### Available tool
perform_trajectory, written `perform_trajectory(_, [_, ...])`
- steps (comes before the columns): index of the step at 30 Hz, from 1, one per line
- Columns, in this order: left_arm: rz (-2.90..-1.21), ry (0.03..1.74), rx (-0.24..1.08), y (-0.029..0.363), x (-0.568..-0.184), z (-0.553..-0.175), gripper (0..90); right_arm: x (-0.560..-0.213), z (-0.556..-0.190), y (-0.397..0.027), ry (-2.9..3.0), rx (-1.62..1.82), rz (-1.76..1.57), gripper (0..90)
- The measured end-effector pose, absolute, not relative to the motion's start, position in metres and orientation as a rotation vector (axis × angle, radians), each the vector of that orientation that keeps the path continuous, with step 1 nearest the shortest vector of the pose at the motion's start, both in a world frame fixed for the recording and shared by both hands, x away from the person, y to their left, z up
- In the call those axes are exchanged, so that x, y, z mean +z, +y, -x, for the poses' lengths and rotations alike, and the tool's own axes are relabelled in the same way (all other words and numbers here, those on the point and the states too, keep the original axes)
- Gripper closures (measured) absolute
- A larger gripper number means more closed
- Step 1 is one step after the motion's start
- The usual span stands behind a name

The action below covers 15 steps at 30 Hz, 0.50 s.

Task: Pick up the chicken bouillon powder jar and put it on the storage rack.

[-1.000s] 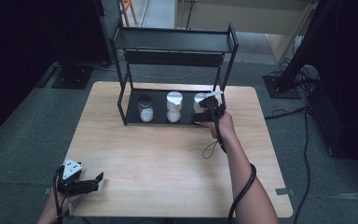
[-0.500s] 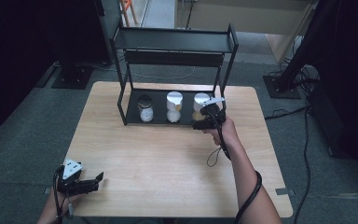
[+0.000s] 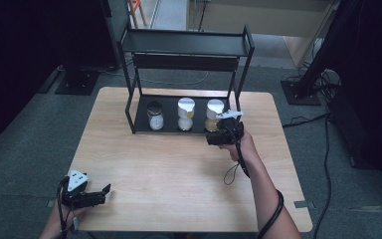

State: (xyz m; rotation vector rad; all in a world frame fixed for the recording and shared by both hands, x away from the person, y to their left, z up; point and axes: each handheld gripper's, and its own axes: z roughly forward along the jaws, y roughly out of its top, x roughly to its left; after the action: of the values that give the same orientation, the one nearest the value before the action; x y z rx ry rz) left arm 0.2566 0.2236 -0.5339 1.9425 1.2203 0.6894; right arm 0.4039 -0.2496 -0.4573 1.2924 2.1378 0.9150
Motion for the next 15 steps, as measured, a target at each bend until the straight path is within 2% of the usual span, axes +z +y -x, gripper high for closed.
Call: perform_trajectory(15, [-1.945, 1.218, 0.692, 0.223, -0.534, -0.256, 2.9, -0.472, -0.388, -0.264, 2.134, 0.908, -1.313, 10.6])
